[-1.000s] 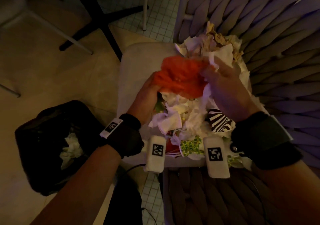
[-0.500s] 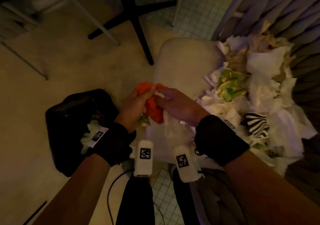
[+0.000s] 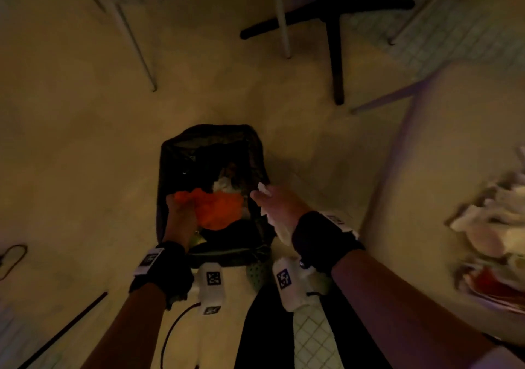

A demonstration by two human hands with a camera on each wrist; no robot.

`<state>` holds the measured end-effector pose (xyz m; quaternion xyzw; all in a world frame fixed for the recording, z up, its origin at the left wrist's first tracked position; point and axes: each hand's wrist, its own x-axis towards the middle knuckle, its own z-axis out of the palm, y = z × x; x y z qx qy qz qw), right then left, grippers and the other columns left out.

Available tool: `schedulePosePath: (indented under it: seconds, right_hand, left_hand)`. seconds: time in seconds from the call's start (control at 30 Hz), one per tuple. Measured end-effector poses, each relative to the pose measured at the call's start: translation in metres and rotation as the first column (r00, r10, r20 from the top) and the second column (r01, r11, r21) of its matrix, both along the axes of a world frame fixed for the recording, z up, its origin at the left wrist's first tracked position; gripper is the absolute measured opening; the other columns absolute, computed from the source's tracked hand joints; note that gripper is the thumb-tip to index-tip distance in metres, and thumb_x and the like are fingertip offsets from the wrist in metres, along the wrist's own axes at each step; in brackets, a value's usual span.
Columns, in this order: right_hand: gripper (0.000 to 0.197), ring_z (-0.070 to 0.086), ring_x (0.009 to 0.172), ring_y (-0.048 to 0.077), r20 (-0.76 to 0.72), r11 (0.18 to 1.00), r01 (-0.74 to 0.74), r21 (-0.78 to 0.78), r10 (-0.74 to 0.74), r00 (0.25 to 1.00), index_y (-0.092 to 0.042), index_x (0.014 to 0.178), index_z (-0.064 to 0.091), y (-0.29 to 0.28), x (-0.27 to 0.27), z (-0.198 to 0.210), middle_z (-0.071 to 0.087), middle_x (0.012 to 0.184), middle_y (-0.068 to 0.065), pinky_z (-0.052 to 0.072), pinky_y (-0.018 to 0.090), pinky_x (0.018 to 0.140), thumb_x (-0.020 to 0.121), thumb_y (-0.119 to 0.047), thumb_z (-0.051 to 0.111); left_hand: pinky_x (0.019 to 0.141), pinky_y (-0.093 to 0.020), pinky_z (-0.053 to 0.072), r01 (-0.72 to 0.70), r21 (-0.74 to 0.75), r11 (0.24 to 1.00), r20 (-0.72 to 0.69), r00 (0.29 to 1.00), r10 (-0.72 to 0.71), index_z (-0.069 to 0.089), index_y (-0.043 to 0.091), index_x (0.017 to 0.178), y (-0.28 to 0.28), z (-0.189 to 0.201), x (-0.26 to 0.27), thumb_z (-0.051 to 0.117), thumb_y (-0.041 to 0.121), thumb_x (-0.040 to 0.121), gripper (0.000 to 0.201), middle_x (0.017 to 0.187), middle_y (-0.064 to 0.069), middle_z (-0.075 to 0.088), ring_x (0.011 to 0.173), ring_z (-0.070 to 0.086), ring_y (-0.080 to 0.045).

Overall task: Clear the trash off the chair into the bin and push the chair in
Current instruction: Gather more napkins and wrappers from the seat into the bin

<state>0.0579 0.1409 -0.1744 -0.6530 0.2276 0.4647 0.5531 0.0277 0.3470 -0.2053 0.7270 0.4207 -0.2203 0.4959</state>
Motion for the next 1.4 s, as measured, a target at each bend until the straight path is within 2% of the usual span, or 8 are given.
schedulePosePath:
  seconds: [0.13,0.23,0.47,0.73,0.83,0.97,1.2,1.4]
  right_hand:
    - [0.007,0.053,0.086,0.018,-0.111,0.999,-0.03,0.012,0.031,0.993,-0.023,0.098,0.052,0.06,0.001,-0.062,0.049,0.099,-0.005,0.037,0.026,0.077,0.095,-0.023,0.046]
    - [0.06,0.037,0.133,0.03,-0.115,0.985,-0.148,-0.083,0.138,0.984,-0.012,0.146,0.023,0.089,0.004,-0.095,0.031,0.15,0.009,0.035,0.031,0.096,0.092,-0.024,0.049]
    - [0.086,0.027,0.141,0.031,-0.164,1.0,-0.002,-0.001,0.002,0.986,-0.027,0.15,0.004,0.104,-0.006,-0.13,0.016,0.158,0.004,0.032,0.041,0.111,0.086,-0.037,0.06]
    - [0.039,0.052,0.116,0.026,-0.122,0.998,-0.036,0.044,0.041,0.992,-0.023,0.127,0.048,0.037,-0.013,-0.061,0.047,0.138,0.009,0.044,0.038,0.1,0.09,-0.029,0.056]
    - [0.038,0.06,0.094,0.019,-0.072,0.999,0.02,0.026,-0.018,0.997,-0.014,0.128,0.049,-0.021,-0.012,-0.024,0.061,0.106,0.007,0.05,0.028,0.082,0.091,-0.019,0.055]
    - [0.032,0.052,0.056,-0.003,0.113,0.987,0.162,-0.012,-0.159,0.981,-0.01,0.115,0.05,-0.13,-0.012,0.039,0.058,0.07,-0.009,0.041,0.01,0.052,0.087,0.006,0.051]
    - [0.035,0.057,0.081,0.027,0.353,0.815,0.073,-0.575,0.167,0.921,-0.011,0.105,0.062,-0.318,-0.036,0.125,0.06,0.09,0.01,0.044,0.023,0.069,0.073,0.003,0.064]
    - [0.055,0.057,0.103,0.035,0.065,0.719,-0.139,-0.68,0.248,0.967,-0.016,0.115,0.056,-0.402,-0.088,0.128,0.047,0.103,0.012,0.046,0.037,0.09,0.065,-0.015,0.08]
  left_hand:
    - [0.098,-0.046,0.044,-0.029,0.129,0.991,-0.075,0.996,0.039,0.033,0.002,0.134,0.038,-0.059,-0.003,0.048,0.018,0.093,0.047,0.134,-0.021,0.046,0.12,0.049,-0.038]
    - [0.106,-0.041,0.033,-0.091,0.087,0.992,-0.142,0.985,0.103,0.018,0.007,0.147,0.049,-0.088,0.003,0.036,0.048,0.093,0.07,0.151,-0.014,0.029,0.135,0.034,-0.034]
    - [0.113,-0.052,0.019,0.184,0.022,0.983,-0.213,0.961,-0.175,-0.01,0.022,0.15,0.045,-0.093,0.001,0.057,0.062,0.081,0.105,0.16,-0.008,-0.013,0.147,-0.001,-0.032]
    - [0.09,-0.029,0.045,0.339,-0.112,0.934,0.094,0.939,-0.329,0.038,0.013,0.137,0.011,-0.051,0.009,0.06,0.006,0.09,0.052,0.123,0.002,0.052,0.105,0.056,0.005]
    - [0.089,-0.032,0.046,0.398,-0.118,0.91,0.115,0.916,-0.385,0.048,0.006,0.13,-0.043,-0.022,0.02,0.061,0.007,0.089,0.042,0.125,-0.01,0.057,0.107,0.058,-0.015]
    - [0.09,-0.028,0.043,0.639,-0.076,0.766,0.236,0.758,-0.609,0.055,0.01,0.122,-0.142,0.027,0.035,0.064,0.014,0.088,0.035,0.117,-0.002,0.055,0.106,0.055,-0.021]
    - [0.082,-0.014,0.042,0.911,-0.045,0.411,0.487,0.379,-0.787,0.059,0.012,0.115,-0.323,0.071,0.031,0.069,0.011,0.08,0.036,0.112,-0.005,0.053,0.09,0.053,-0.011]
    - [0.105,-0.043,0.038,0.985,0.139,0.103,0.409,0.038,-0.912,0.038,0.029,0.142,-0.434,0.071,0.001,0.069,0.035,0.079,0.07,0.146,-0.007,0.031,0.13,0.037,-0.032]
